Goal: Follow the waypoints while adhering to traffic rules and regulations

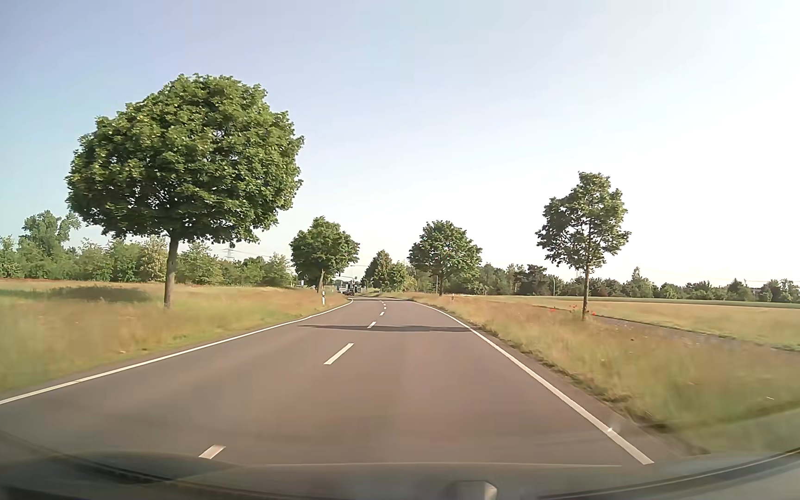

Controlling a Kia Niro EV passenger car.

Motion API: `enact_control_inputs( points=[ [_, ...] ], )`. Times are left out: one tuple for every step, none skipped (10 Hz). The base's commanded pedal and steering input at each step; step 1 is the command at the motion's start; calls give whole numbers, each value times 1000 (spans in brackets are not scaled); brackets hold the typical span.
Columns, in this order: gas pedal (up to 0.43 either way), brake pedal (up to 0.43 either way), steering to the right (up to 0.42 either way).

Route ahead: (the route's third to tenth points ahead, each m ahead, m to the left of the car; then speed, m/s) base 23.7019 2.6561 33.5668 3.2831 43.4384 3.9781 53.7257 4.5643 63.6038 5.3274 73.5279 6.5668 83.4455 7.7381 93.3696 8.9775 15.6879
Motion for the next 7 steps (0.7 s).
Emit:
enact_control_inputs(
  points=[
    [20, 30, -6],
    [0, 30, -6],
    [0, 30, -5],
    [0, 30, -5],
    [0, 30, -4],
    [0, 30, -4],
    [0, 30, -4]
  ],
)
